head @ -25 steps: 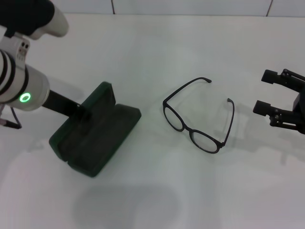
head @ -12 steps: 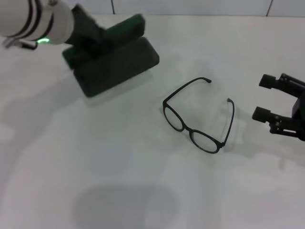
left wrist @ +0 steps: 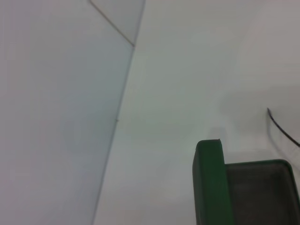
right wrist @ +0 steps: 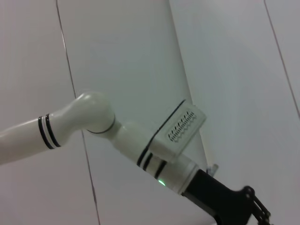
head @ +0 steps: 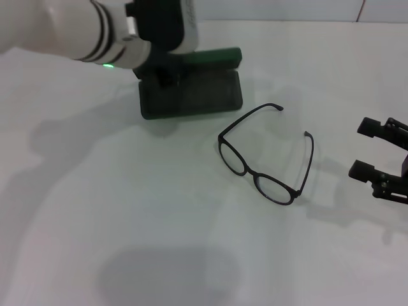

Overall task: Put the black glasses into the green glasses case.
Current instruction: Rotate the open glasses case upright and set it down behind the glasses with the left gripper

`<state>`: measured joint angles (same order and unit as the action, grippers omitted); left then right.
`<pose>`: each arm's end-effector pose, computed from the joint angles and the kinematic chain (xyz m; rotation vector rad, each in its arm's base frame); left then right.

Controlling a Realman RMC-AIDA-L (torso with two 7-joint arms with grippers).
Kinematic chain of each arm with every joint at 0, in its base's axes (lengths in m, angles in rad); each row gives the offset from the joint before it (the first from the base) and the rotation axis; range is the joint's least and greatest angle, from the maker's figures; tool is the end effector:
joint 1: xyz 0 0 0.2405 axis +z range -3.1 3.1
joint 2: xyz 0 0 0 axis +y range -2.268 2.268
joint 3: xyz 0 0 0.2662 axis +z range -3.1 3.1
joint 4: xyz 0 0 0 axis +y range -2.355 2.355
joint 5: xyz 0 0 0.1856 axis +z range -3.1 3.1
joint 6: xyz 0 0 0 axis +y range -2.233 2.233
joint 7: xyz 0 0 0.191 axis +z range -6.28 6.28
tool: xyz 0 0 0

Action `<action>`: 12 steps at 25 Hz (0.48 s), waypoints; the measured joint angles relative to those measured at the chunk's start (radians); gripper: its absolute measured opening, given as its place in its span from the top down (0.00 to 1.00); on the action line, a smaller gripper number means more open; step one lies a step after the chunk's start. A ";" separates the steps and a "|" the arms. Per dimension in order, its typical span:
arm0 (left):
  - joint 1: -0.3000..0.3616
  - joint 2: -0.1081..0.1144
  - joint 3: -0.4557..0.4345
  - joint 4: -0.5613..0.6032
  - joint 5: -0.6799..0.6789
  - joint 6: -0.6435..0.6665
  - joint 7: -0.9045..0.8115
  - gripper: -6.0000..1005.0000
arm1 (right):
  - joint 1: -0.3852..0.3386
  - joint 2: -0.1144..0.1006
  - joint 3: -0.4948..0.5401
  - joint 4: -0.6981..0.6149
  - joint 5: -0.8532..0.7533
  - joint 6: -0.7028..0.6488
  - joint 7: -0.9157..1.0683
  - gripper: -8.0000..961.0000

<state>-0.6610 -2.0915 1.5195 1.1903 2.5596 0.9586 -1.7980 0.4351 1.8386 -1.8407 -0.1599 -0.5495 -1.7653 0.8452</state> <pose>-0.1702 0.4235 -0.0712 -2.5264 0.3350 0.4189 0.2420 0.2765 0.0003 -2.5514 0.3821 1.2353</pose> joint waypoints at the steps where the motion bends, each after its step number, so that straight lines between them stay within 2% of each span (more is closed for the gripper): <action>1: -0.001 0.000 0.003 -0.004 -0.002 -0.001 0.005 0.79 | -0.002 0.001 0.000 0.000 0.001 -0.003 0.000 0.13; 12: -0.014 -0.002 0.071 -0.087 -0.025 -0.042 0.063 0.79 | -0.004 0.005 0.000 -0.001 0.002 -0.007 0.000 0.13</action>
<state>-0.6750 -2.0933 1.5904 1.1038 2.5350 0.9164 -1.7350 0.4313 1.8439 -1.8407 -0.1606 -0.5474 -1.7718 0.8452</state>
